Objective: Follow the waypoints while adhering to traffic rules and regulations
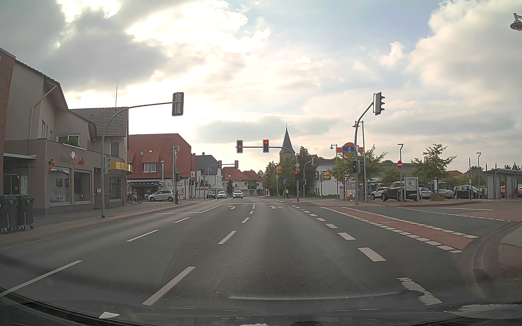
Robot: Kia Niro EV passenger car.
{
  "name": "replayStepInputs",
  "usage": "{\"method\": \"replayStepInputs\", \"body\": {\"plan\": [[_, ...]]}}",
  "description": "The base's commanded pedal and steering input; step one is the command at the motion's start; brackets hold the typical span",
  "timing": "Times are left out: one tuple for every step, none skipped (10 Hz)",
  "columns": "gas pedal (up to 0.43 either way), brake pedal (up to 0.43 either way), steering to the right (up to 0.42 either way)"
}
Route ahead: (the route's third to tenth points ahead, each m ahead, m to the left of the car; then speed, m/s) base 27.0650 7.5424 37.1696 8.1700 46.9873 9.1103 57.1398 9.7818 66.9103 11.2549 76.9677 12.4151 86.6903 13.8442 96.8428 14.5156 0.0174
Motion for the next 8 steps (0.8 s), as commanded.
{"method": "replayStepInputs", "body": {"plan": [[0.0, 0.22, -0.005], [0.0, 0.22, -0.005], [0.0, 0.22, -0.005], [0.0, 0.22, -0.005], [0.0, 0.22, -0.005], [0.0, 0.22, -0.005], [0.0, 0.22, -0.005], [0.0, 0.22, -0.005]]}}
